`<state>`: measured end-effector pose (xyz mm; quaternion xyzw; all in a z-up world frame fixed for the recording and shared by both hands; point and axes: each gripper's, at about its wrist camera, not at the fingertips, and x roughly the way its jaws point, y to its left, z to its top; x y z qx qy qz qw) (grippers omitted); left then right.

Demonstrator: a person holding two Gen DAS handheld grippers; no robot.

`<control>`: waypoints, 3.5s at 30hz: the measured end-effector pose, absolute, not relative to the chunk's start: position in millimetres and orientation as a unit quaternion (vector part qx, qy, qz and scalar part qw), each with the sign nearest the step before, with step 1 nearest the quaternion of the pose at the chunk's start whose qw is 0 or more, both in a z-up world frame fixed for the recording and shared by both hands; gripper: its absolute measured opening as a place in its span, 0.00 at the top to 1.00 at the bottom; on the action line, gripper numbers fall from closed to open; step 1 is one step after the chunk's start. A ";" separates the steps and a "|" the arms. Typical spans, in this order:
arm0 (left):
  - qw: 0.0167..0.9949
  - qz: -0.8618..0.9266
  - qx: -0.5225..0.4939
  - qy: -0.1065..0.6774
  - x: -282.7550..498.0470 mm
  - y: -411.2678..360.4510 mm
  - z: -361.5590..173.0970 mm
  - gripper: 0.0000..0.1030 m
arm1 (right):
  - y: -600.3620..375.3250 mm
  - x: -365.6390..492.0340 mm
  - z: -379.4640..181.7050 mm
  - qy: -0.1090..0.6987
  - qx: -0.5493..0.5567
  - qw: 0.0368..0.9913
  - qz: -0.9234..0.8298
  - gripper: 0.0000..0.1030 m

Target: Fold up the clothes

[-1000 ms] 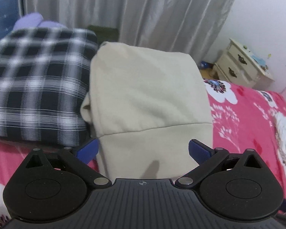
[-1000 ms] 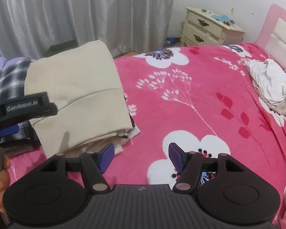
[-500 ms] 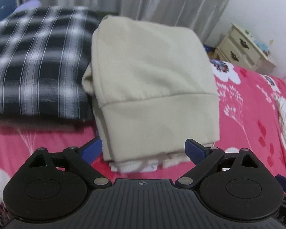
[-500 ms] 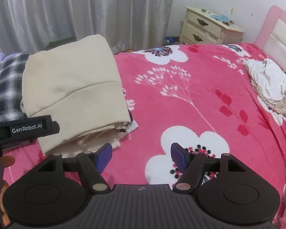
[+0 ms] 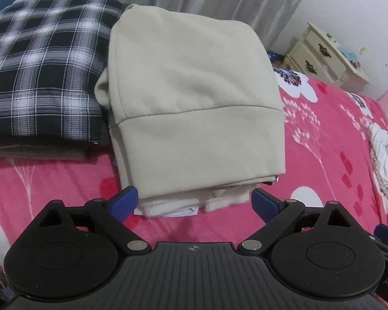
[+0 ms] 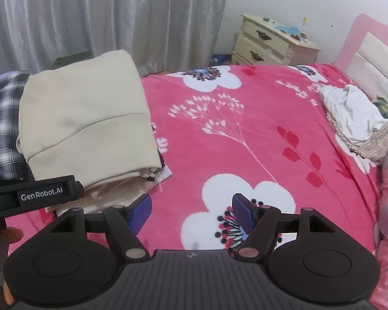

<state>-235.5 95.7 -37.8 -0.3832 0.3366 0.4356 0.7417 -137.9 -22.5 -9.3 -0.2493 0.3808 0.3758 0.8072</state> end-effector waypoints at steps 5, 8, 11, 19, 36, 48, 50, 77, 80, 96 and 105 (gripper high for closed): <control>0.741 0.441 -0.389 0.324 -239.4 96.2 -34.9 0.07 | -17.0 -138.1 -2.8 0.357 -0.266 0.810 0.382 0.30; 0.739 0.443 -0.393 0.323 -239.5 98.0 -35.0 0.07 | -12.9 -141.6 2.3 0.342 -0.273 0.810 0.390 0.30; 0.737 0.441 -0.395 0.324 -239.0 98.2 -34.6 0.08 | -8.9 -146.1 4.9 0.326 -0.283 0.809 0.398 0.30; 0.729 0.447 -0.401 0.328 -241.9 102.0 -35.7 0.07 | -1.3 -147.7 3.2 0.320 -0.290 0.806 0.404 0.29; 0.728 0.440 -0.397 0.344 -239.7 106.2 -39.0 0.07 | 4.7 -152.3 1.3 0.318 -0.293 0.799 0.418 0.27; 0.731 0.437 -0.398 0.340 -240.3 106.3 -37.8 0.07 | 5.8 -153.8 1.9 0.318 -0.294 0.799 0.418 0.27; 0.731 0.436 -0.399 0.340 -240.3 106.5 -38.1 0.07 | 6.0 -153.8 2.3 0.318 -0.294 0.799 0.418 0.27; 0.729 0.439 -0.398 0.343 -243.2 105.1 -41.7 0.07 | 6.6 -149.9 2.3 0.322 -0.292 0.797 0.419 0.27; 0.729 0.439 -0.398 0.343 -244.1 104.5 -41.6 0.07 | 7.6 -151.4 2.8 0.322 -0.292 0.797 0.420 0.27; 0.731 0.437 -0.395 0.344 -244.3 108.2 -41.6 0.07 | 9.8 -156.1 -1.6 0.323 -0.295 0.796 0.419 0.27; 0.730 0.442 -0.392 0.344 -242.7 109.7 -42.7 0.07 | 10.9 -156.3 -1.5 0.323 -0.297 0.794 0.420 0.27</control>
